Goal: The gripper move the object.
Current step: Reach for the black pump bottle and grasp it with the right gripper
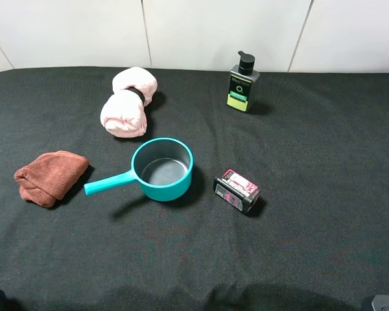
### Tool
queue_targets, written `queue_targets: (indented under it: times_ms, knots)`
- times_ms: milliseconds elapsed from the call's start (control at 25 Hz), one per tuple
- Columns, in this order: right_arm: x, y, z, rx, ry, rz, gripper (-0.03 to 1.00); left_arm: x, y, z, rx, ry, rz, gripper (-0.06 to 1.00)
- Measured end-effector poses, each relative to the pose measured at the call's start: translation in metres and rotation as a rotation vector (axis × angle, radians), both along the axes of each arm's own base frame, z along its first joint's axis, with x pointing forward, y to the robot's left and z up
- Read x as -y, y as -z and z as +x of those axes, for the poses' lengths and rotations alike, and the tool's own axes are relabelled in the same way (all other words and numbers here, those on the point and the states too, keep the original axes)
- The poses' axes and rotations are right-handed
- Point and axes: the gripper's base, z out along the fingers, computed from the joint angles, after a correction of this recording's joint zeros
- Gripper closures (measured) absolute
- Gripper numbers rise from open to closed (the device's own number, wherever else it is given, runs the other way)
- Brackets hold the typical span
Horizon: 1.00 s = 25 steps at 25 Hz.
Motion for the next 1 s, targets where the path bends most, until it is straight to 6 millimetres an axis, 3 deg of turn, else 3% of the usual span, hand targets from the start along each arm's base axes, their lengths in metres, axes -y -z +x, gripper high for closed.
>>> queue_targets:
  times_ms: [1000]
  knots:
    - [-0.0004,0.0,0.0,0.0,0.001,0.014,0.36,0.0,0.0,0.0,0.0,0.0,0.0,0.18]
